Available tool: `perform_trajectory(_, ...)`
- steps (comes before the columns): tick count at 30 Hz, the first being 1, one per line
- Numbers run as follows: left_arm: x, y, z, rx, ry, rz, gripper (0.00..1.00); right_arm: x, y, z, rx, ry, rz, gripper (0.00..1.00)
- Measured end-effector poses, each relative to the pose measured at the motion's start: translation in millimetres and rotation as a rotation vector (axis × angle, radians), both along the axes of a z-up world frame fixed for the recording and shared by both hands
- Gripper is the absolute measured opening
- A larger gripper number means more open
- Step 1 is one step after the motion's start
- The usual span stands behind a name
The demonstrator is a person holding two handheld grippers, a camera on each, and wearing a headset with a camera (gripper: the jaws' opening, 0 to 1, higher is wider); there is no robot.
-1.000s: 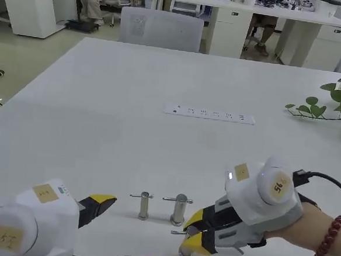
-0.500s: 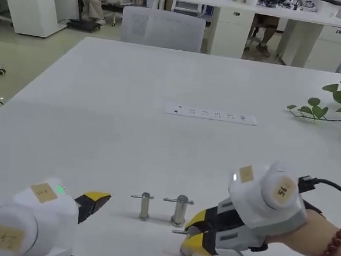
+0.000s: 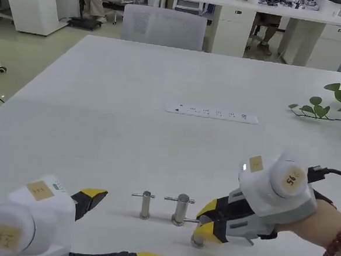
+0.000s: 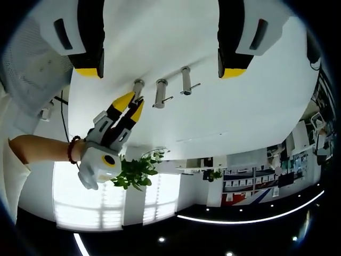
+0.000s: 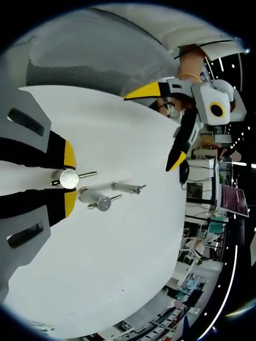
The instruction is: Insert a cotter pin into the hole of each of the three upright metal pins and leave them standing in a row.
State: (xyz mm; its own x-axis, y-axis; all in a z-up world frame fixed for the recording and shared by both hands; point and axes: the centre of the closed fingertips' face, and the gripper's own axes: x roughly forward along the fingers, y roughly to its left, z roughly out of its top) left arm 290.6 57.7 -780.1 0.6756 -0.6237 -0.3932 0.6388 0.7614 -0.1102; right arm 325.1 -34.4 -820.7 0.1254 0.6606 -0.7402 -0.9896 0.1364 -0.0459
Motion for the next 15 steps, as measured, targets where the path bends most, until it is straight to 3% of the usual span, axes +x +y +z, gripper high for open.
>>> perform_trajectory(15, -1.8, -0.8, -3.6, 0.011, 0.0, -0.012, 0.87, 23.3, -19.1, -1.9, -0.046, -0.017, -0.027, 0.14)
